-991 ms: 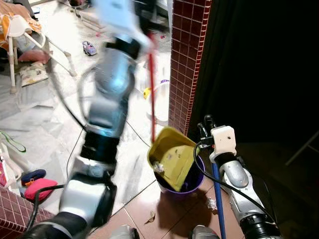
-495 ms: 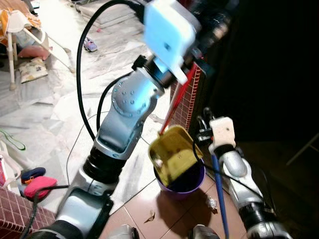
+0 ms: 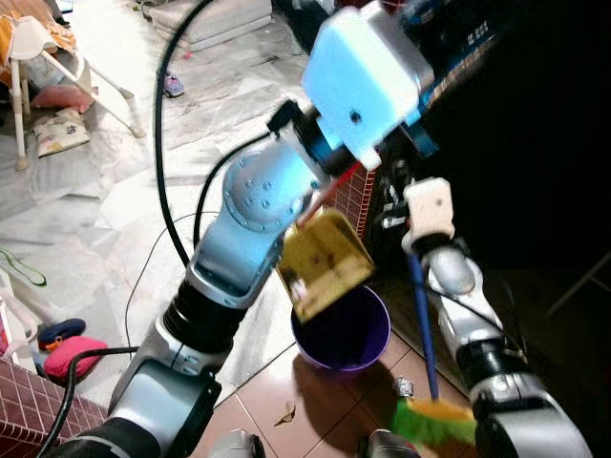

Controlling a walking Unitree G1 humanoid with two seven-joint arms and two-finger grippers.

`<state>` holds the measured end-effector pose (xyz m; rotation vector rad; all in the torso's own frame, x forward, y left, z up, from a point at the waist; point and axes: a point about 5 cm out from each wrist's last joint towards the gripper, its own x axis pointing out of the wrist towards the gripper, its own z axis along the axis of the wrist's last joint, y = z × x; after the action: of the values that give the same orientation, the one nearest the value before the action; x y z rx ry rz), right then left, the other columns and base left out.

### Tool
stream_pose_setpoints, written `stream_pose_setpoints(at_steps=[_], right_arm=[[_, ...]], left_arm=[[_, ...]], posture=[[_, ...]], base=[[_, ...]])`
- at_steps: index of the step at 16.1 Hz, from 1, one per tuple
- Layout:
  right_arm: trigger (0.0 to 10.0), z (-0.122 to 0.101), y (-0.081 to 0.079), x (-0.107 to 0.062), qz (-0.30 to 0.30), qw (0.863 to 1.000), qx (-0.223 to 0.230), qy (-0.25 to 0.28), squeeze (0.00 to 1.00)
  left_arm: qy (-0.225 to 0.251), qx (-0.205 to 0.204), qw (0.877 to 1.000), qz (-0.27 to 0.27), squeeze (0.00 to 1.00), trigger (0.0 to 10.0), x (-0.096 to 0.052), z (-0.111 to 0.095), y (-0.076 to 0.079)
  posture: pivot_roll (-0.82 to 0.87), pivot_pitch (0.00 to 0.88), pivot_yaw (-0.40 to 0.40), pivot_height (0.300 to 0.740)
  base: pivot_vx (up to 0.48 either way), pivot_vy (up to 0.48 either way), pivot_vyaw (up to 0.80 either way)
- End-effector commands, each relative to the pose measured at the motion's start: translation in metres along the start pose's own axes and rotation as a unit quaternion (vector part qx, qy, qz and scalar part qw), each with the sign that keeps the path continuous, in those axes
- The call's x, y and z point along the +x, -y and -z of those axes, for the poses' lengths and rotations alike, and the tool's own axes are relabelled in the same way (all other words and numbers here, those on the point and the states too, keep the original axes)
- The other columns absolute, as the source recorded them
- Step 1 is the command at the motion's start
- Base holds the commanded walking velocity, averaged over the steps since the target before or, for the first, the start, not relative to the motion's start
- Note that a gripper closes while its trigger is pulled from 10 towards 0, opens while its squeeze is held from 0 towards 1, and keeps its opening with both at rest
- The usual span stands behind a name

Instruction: Sweep floor

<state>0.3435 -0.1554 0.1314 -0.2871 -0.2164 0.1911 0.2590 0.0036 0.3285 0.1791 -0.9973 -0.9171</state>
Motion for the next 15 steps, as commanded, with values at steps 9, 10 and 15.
stream_pose_setpoints(at_steps=[9, 10, 15], right_arm=[[10.0, -0.004, 0.009, 0.01, 0.015, 1.0, -0.016, 0.02, 0.0], [10.0, -0.003, 0.009, 0.01, 0.017, 1.0, -0.015, 0.02, 0.0], [10.0, 0.003, 0.005, 0.006, 0.013, 1.0, -0.013, 0.013, 0.0]], left_arm=[[0.028, 0.039, 0.997, -0.058, 0.0, 10.0, 0.005, -0.01, -0.016], [0.021, 0.022, 0.996, -0.083, 0.0, 10.0, 0.005, -0.008, -0.022], [0.001, -0.034, 0.953, -0.302, 0.0, 10.0, -0.002, -0.004, -0.104]], posture=[[-0.05, 0.0, 0.052, 0.74], [-0.05, 0.0, 0.056, 0.74], [-0.05, 0.0, 0.051, 0.74]], base=[[0.0, 0.0, 0.0], [0.0, 0.0, 0.0], [0.0, 0.0, 0.0]])
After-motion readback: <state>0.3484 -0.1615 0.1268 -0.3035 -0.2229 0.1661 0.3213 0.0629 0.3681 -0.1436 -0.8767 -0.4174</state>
